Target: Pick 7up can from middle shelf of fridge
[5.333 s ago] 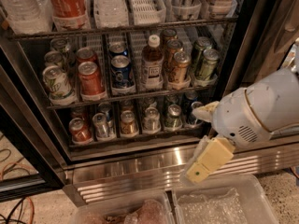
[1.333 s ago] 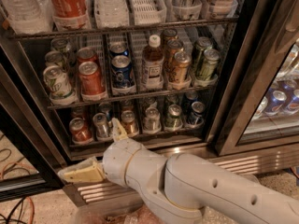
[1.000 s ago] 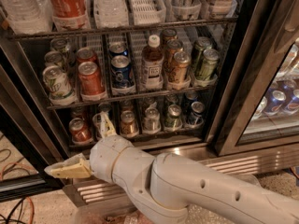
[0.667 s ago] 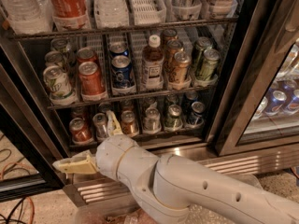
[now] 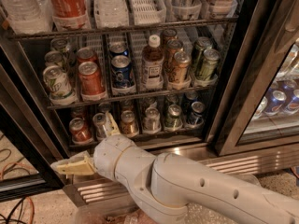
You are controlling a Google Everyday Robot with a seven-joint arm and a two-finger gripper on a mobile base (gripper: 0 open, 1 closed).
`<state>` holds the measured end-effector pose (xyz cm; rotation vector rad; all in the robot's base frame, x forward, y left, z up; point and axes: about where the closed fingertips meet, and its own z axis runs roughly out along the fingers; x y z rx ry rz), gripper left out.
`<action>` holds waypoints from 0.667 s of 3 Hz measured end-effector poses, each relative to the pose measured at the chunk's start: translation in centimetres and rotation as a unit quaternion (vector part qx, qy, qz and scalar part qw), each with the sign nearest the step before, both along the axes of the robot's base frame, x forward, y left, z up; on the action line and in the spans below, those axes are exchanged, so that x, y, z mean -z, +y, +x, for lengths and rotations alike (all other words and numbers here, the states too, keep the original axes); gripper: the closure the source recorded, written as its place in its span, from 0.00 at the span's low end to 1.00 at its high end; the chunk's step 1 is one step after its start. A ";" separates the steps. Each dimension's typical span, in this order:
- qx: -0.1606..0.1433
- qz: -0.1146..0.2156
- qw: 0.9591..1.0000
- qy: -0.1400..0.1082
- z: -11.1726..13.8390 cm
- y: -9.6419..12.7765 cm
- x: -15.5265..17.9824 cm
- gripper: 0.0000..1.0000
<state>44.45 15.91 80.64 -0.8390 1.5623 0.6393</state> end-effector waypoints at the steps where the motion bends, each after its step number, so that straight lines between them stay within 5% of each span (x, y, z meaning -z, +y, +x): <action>1: 0.005 0.014 1.000 0.008 1.2 0.9 0.5 0.00; 2: 0.019 0.026 0.999 -0.002 3.1 2.3 1.6 0.00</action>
Offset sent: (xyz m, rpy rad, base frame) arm 0.0574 0.0399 -0.0331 0.0690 -0.0435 -0.0866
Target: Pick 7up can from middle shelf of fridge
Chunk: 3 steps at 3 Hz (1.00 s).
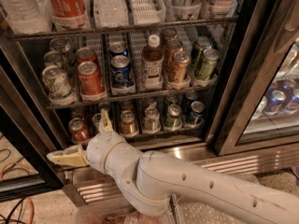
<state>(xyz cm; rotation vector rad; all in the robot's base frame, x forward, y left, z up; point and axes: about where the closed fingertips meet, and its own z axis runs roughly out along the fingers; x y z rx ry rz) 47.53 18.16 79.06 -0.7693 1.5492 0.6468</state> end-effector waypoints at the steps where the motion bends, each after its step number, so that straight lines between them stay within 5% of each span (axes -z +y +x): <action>1: 0.013 -0.005 1.000 -0.015 1.4 1.5 1.1 0.00; 3: 0.038 -0.024 0.997 -0.056 3.2 3.4 0.7 0.10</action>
Offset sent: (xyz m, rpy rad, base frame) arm 0.0364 0.0394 -0.0151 -0.0484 -0.1182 -0.0748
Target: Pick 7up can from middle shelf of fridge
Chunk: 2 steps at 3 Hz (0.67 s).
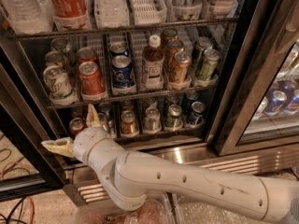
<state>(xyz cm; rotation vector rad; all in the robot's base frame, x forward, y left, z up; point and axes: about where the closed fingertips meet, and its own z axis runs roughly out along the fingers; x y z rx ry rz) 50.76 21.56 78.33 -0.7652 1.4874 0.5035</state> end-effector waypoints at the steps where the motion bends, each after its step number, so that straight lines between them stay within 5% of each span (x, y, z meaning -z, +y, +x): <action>1: 0.024 -0.010 0.999 -0.023 0.7 0.4 -0.9 0.10; 2: 0.054 -0.015 0.997 -0.046 1.8 0.5 -2.0 0.19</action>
Offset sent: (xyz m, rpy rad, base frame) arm 0.0299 0.0050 0.0345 -0.0434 -0.1551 -0.1889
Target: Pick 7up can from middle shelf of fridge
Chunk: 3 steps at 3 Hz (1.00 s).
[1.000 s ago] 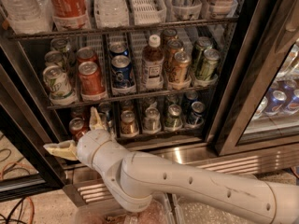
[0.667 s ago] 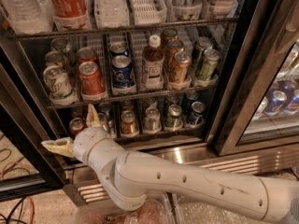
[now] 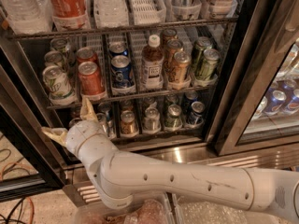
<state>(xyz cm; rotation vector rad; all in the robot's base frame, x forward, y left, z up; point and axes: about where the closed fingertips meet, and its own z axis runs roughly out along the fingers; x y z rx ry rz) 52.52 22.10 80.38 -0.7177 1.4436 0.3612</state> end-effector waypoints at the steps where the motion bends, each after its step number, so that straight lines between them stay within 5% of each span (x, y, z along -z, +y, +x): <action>1: 0.017 0.003 1.000 -0.011 0.6 0.1 -0.4 0.25; 3: 0.031 0.044 0.998 -0.016 2.1 1.3 -0.2 0.20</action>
Offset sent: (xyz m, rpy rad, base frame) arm 0.0202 0.0142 0.0088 0.0830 -0.0509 -0.0680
